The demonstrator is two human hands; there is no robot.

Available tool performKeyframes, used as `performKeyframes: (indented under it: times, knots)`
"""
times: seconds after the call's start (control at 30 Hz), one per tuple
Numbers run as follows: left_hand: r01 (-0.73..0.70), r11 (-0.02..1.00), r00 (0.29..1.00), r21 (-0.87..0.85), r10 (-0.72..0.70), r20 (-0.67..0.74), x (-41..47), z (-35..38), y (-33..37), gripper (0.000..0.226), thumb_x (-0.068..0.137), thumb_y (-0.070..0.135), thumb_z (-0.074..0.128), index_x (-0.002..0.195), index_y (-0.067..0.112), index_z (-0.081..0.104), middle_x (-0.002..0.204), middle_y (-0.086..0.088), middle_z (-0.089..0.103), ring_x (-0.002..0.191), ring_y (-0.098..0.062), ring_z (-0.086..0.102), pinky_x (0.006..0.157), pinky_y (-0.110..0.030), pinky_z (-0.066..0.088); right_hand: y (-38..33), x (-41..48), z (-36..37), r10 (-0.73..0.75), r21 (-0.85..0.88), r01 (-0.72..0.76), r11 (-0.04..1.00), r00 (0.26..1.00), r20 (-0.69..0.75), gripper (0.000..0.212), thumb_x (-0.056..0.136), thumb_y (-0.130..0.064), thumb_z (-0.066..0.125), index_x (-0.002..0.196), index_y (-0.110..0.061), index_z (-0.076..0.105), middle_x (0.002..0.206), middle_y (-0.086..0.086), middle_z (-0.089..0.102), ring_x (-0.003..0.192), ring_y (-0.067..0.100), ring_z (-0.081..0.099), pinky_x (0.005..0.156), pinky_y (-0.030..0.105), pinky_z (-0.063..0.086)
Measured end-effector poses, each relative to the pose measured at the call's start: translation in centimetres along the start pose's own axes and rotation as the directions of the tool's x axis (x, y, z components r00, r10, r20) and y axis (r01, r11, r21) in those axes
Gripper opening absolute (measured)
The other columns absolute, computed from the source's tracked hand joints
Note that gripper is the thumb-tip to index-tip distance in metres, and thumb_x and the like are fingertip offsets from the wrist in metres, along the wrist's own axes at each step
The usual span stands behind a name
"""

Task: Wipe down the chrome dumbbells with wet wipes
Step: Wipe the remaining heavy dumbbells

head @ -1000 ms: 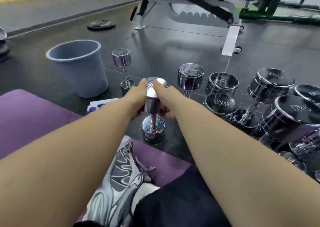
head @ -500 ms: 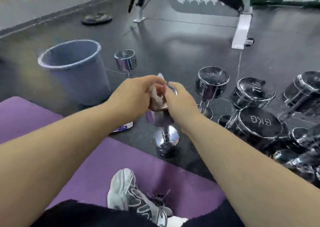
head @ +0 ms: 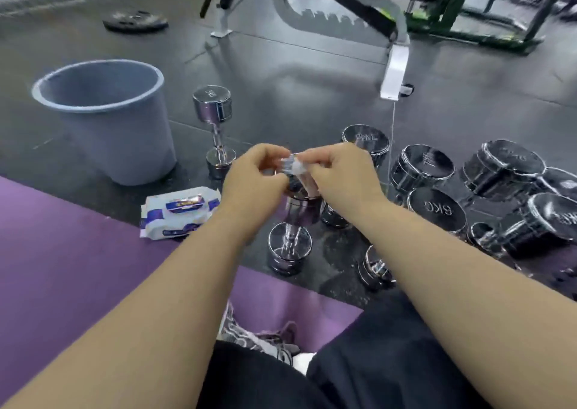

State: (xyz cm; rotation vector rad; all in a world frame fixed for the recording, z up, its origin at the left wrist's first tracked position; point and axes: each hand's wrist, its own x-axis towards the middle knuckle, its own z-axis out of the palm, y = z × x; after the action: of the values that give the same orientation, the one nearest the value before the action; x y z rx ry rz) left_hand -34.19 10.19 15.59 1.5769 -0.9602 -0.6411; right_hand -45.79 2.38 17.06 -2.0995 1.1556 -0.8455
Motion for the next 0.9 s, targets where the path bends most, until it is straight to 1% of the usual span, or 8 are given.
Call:
performKeyframes:
  times: [0.1, 0.17, 0.3, 0.47, 0.53, 0.63, 0.77, 0.9]
  knots:
    - [0.143, 0.956, 0.984, -0.254, -0.165, -0.068, 0.4, 1.0, 0.1, 0.03, 0.086, -0.001, 0.054, 0.098, 0.022, 0.067, 0.09, 0.007, 0.068, 0.068, -0.007, 0.06, 0.064, -0.02, 0.048, -0.3, -1.0, 1.0, -0.143, -0.105, 0.135, 0.985, 0.987, -0.079, 0.027, 0.091, -0.012, 0.056, 0.107, -0.018, 0.076, 0.101, 0.003, 0.076, 0.098, 0.019, 0.066, 0.091, 0.027, 0.044]
    - [0.229, 0.883, 0.961, -0.409, -0.272, -0.05, 1.6, 1.3, 1.0, 0.033, 0.087, -0.007, 0.044, 0.099, 0.012, 0.069, 0.08, 0.0, 0.067, 0.063, -0.012, 0.058, 0.054, -0.018, 0.045, -0.5, -1.5, 1.9, -0.306, -0.258, 0.33, 0.908, 0.943, 0.131, 0.038, 0.095, -0.012, 0.045, 0.127, -0.019, 0.065, 0.124, 0.004, 0.067, 0.114, 0.028, 0.059, 0.099, 0.034, 0.035]
    - [0.3, 0.794, 0.945, -0.529, -0.324, 0.049, 1.6, 1.2, 0.9, 0.044, 0.084, -0.008, 0.031, 0.091, 0.011, 0.071, 0.082, -0.004, 0.072, 0.087, -0.025, 0.053, 0.064, -0.029, 0.039, -0.5, 0.4, 0.8, -0.1, -0.548, 0.287, 0.786, 0.933, 0.345, 0.052, 0.102, -0.017, 0.038, 0.152, -0.019, 0.026, 0.16, 0.002, 0.025, 0.145, 0.025, 0.027, 0.119, 0.05, 0.002]
    - [0.386, 0.619, 0.917, -0.684, -0.334, 0.216, 1.4, -1.0, -0.8, 0.043, 0.096, 0.012, 0.022, 0.114, 0.01, 0.062, 0.106, -0.006, 0.074, 0.091, -0.018, 0.069, 0.086, -0.032, 0.049, 0.4, -1.7, -0.4, -0.226, -0.426, 0.485, 0.764, 0.819, 0.528, 0.056, 0.105, -0.038, 0.027, 0.157, -0.018, 0.014, 0.165, -0.004, 0.002, 0.151, 0.012, -0.002, 0.121, 0.042, -0.005]
    - [0.407, 0.587, 0.911, -0.7, -0.318, 0.263, 1.6, -1.6, -1.1, 0.044, 0.097, 0.015, 0.021, 0.117, 0.011, 0.06, 0.117, -0.006, 0.071, 0.103, -0.018, 0.066, 0.093, -0.032, 0.048, 1.3, -1.8, -1.0, -0.197, -0.479, 0.462, 0.746, 0.841, 0.503, 0.057, 0.106, -0.04, 0.024, 0.157, -0.019, 0.011, 0.165, -0.005, -0.001, 0.151, 0.011, -0.003, 0.12, 0.039, -0.006]
    - [0.38, 0.598, 0.923, -0.706, -0.298, 0.244, 1.8, -0.3, -1.4, 0.045, 0.097, 0.014, 0.02, 0.117, 0.01, 0.061, 0.105, -0.004, 0.075, 0.092, -0.014, 0.068, 0.081, -0.027, 0.049, -0.3, -0.4, -0.2, -0.122, -0.49, 0.349, 0.799, 0.892, 0.436, 0.054, 0.106, -0.036, 0.022, 0.157, -0.018, 0.015, 0.165, -0.003, 0.003, 0.152, 0.013, -0.001, 0.12, 0.044, -0.006]
    - [0.376, 0.553, 0.915, -0.744, -0.349, 0.203, 2.3, -0.1, -1.6, 0.04, 0.098, 0.013, 0.022, 0.107, 0.007, 0.06, 0.089, -0.006, 0.075, 0.072, -0.016, 0.069, 0.069, -0.029, 0.053, 0.2, -4.0, -0.4, -0.259, -0.462, 0.506, 0.728, 0.827, 0.499, 0.056, 0.102, -0.034, 0.02, 0.156, -0.022, 0.017, 0.164, -0.01, 0.007, 0.151, 0.008, 0.003, 0.12, 0.043, -0.011]
    - [0.356, 0.622, 0.924, -0.698, -0.346, 0.163, 2.1, 0.9, -1.8, 0.039, 0.098, 0.014, 0.024, 0.109, 0.009, 0.06, 0.097, -0.006, 0.074, 0.078, -0.019, 0.063, 0.07, -0.03, 0.047, -0.2, -0.5, -0.8, -0.042, -0.566, 0.269, 0.779, 0.924, 0.381, 0.049, 0.106, -0.031, 0.022, 0.15, -0.012, 0.032, 0.16, 0.004, 0.023, 0.148, 0.018, 0.014, 0.121, 0.05, -0.003]
